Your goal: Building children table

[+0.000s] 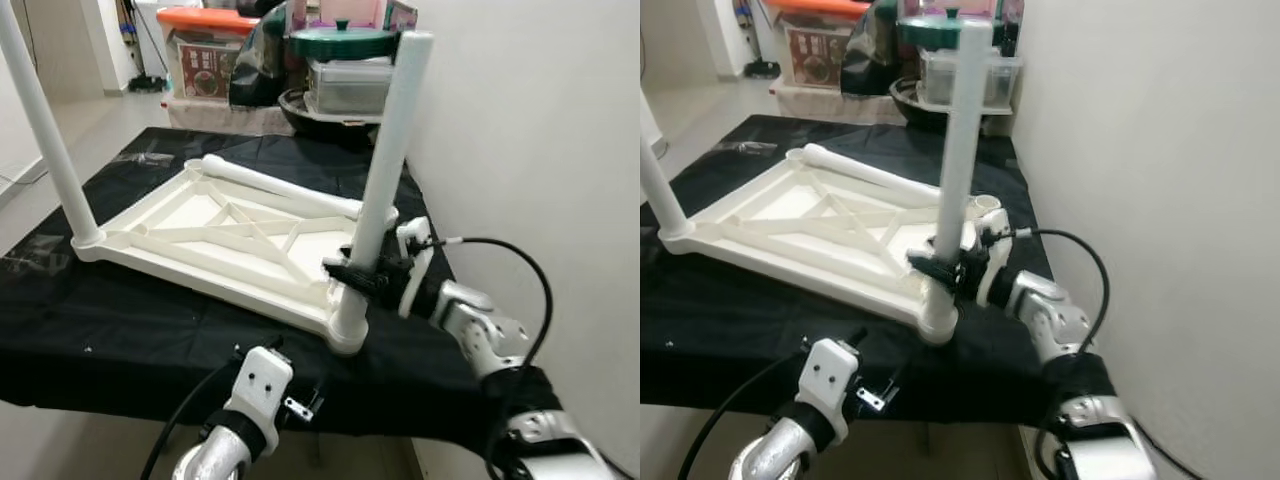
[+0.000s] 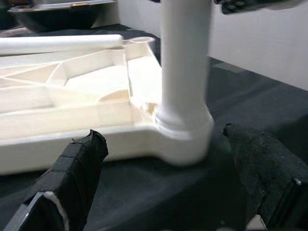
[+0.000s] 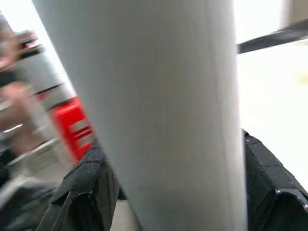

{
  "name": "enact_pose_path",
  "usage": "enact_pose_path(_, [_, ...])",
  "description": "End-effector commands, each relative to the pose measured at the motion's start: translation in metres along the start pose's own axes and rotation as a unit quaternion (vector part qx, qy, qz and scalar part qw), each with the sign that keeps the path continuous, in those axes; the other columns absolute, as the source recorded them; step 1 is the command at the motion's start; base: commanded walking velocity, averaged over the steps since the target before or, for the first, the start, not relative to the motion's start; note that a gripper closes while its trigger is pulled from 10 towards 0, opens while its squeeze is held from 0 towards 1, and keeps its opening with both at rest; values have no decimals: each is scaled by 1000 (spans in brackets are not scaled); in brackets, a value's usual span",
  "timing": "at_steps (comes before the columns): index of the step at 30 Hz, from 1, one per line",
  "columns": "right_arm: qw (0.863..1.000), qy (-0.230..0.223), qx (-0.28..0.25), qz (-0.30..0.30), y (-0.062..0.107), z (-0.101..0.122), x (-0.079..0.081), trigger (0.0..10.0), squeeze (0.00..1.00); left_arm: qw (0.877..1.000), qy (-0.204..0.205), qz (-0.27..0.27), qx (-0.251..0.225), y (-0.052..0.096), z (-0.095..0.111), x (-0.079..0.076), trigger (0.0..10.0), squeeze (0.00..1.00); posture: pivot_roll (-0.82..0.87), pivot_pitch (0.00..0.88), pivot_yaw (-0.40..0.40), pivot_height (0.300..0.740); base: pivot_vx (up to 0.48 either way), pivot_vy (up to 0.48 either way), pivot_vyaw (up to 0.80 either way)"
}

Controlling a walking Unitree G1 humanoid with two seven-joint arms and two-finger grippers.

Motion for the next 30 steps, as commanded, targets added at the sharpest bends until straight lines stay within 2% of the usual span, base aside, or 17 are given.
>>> enact_pose_path(1, [998, -3, 4, 63, -7, -3, 15, 10000, 0, 1000, 1, -2, 7, 0, -4, 0, 10000, 0, 117, 0, -90, 740, 0, 0, 0])
enact_pose_path(7, [992, 22, 30, 118, -18, -12, 25, 10000, 0, 1000, 2, -3, 8, 0, -3, -1, 10000, 0, 122, 0, -89, 740, 0, 0, 0])
enact_pose_path(8, [992, 24, 33, 123, -20, -13, 26, 0, 0, 1000, 2, -3, 8, 0, -3, -1, 10000, 0, 122, 0, -89, 740, 0, 0, 0])
enact_pose_path(13, [995, 44, 44, 72, -24, -16, 14, 0, 0, 1000, 2, -2, 8, 0, -3, -1, 10000, 0, 122, 0, -89, 740, 0, 0, 0])
enact_pose_path(14, [996, 63, 69, -11, -23, -21, -5, 0, 0, 1000, 2, -2, 8, 0, -3, -1, 10000, 0, 122, 0, -89, 740, 0, 0, 0])
enact_pose_path(15, [993, 71, 79, -50, -22, -23, -14, 0, 0, 1000, 2, -2, 8, 0, -3, -1, 10000, 0, 122, 0, -89, 740, 0, 0, 0])
enact_pose_path(17, [991, 75, 85, -71, -21, -25, -19, 0, 0, 1000, 2, -2, 8, 0, -3, -1, 10000, 0, 122, 0, -89, 740, 0, 0, 0])
enact_pose_path(18, [982, 69, 94, -151, -14, -26, -37, 0, 0, 1000, 3, -2, 8, 0, -3, -1, 10000, 0, 115, 0, -89, 740, 0, 0, 0])
enact_pose_path(20, [948, 45, 111, -296, 5, -31, -67, 0, 0, 1000, 4, -3, 8, 0, -3, -1, 10000, 0, 115, 0, -89, 740, 0, 0, 0])
enact_pose_path(21, [948, 45, 111, -296, 5, -31, -67, 0, 0, 1000, 4, -3, 8, 0, -3, -1, 10000, 0, 115, 0, -89, 740, 0, 0, 0])
enact_pose_path(22, [906, 35, 134, -401, 26, -38, -84, 0, 0, 1000, 4, -3, 8, 0, -3, -1, 10000, 0, 110, 0, -86, 740, 0, 0, 0])
enact_pose_path(23, [875, 31, 150, -460, 40, -42, -92, 0, 0, 1000, 4, -3, 8, 0, -3, -1, 10000, 0, 110, 0, -86, 740, 0, 0, 0])
enact_pose_path(24, [875, 31, 150, -460, 40, -42, -92, 0, 0, 1000, 4, -3, 8, 0, -3, -1, 10000, 0, 110, 0, -86, 740, 0, 0, 0])
enact_pose_path(26, [768, 11, 177, -616, 86, -52, -103, 0, 0, 1000, 4, -4, 8, -1, -2, -1, 10000, 0, 111, 0, -85, 740, 0, 0, 0])
enact_pose_path(27, [768, 11, 177, -616, 86, -52, -103, 0, 0, 1000, 4, -4, 8, -1, -2, -1, 10000, 0, 111, 0, -85, 740, 0, 0, 0])
enact_pose_path(29, [691, -14, 180, -700, 110, -59, -101, 0, 0, 1000, 3, -4, 8, -1, -2, -1, 10000, 0, 112, 0, -85, 740, 0, 0, 0])
enact_pose_path(30, [669, -27, 179, -721, 115, -62, -98, 0, 0, 1000, 3, -4, 8, -1, -2, -1, 10000, 0, 112, 0, -85, 740, 0, 0, 0])
Point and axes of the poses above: a point about 5 cm out from each wrist's last joint towards the gripper, its own y axis pointing back from the gripper into the wrist, its own z axis along the axis of the wrist's last joint, x = y × z, the point moved 4 cm from there along -y, pointing out of the wrist towards the gripper, and after that the axes turned 14 degrees about y, right-handed, at the moved point
